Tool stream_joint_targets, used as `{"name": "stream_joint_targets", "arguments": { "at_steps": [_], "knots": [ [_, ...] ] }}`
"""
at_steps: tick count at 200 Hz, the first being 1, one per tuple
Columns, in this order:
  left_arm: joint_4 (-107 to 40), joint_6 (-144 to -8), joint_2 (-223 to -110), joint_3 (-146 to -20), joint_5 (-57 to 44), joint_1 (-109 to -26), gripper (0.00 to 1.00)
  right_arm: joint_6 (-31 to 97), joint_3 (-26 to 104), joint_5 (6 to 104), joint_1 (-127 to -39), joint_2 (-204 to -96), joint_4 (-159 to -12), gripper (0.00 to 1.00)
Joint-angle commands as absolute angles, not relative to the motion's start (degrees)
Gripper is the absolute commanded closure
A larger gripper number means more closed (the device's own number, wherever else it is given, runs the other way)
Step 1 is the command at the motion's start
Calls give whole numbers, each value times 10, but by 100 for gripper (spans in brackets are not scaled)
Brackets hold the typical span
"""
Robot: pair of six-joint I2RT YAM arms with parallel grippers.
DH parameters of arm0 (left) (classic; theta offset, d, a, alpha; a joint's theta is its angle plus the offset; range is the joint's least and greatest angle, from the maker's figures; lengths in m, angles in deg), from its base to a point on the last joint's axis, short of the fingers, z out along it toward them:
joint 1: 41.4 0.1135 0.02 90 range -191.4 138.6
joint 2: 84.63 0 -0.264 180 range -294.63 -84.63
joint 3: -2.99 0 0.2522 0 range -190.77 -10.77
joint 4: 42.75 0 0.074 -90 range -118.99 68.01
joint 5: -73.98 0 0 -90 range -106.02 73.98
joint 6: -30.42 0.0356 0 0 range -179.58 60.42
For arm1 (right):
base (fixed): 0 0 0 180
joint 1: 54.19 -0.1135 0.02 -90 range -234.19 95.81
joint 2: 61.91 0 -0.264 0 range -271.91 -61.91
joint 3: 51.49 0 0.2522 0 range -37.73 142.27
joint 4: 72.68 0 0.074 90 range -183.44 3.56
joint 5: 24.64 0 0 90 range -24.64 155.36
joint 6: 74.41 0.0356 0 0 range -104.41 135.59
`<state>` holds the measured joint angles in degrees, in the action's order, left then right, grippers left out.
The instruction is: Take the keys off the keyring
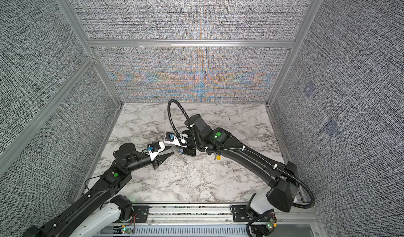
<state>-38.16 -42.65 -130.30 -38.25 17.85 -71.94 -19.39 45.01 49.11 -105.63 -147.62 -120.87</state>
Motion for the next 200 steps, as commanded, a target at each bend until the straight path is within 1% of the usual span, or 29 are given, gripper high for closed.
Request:
{"name": "stream_joint_targets", "arguments": {
  "at_steps": [1, 79, 104, 151, 200],
  "knots": [
    [-415, -431, -1311, -384, 208, -721, 67, -202, 454, 484, -1058, -1474, -1205, 100],
    [-427, -431, -1317, -379, 233, -726, 68, -230, 454, 483, -1064, -1473, -1211, 100],
    [-428, -429, -1319, -378, 236, -727, 74, -242, 456, 486, -1066, -1474, -1217, 100],
    [-423, -426, -1307, -381, 221, -727, 79, -259, 453, 496, -1068, -1470, -1231, 100],
    [-448, -430, -1292, -371, 222, -729, 81, -252, 453, 475, -1068, -1470, -1229, 100]
  ]
}}
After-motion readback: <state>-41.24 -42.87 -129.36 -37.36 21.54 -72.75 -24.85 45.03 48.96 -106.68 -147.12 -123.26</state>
